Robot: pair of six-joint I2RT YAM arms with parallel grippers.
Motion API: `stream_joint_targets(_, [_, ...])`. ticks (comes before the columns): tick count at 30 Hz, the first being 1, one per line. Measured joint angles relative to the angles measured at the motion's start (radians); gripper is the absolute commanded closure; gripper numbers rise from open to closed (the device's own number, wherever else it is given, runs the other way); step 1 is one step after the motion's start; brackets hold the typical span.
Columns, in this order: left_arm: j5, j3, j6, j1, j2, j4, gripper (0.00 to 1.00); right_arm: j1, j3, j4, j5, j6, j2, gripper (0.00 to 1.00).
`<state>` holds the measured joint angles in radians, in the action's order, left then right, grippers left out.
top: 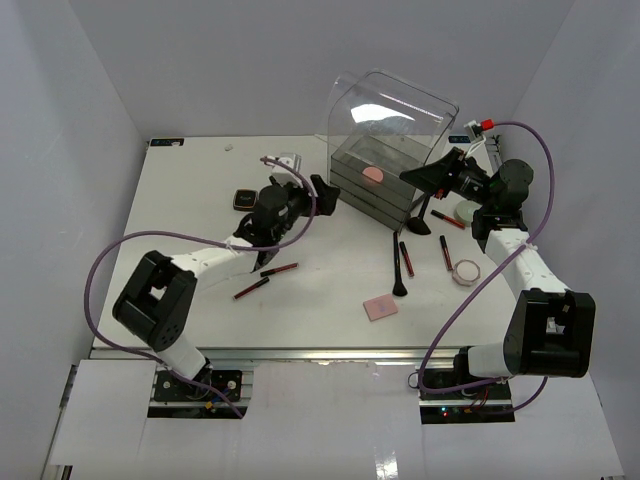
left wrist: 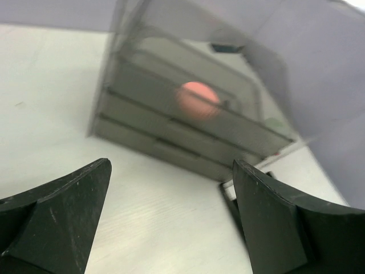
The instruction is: Organize the makeup
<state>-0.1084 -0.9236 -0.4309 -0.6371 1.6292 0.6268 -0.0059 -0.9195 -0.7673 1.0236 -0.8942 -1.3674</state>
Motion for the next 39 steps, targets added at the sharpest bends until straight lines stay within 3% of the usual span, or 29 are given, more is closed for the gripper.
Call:
stream_joint_targets(7, [0.100, -0.137, 0.032, 0.327, -0.009, -0.470, 0.02, 0.000, 0.000, 0.006, 0.000, 0.012, 0.000, 0.84])
stream_joint_targets(12, [0.116, -0.286, 0.118, 0.460, 0.105, -0.697, 0.02, 0.000, 0.001, 0.006, 0.000, 0.012, 0.000, 0.84])
stream_joint_targets(23, [0.058, -0.607, 0.262, 0.476, 0.451, -0.964, 0.02, 0.000, 0.002, 0.006, 0.001, 0.012, 0.000, 0.84])
stream_joint_targets(39, [-0.002, -0.695, 0.329, 0.475, 0.494, -1.046, 0.02, 0.000, 0.018, 0.008, 0.001, 0.025, 0.000, 0.84])
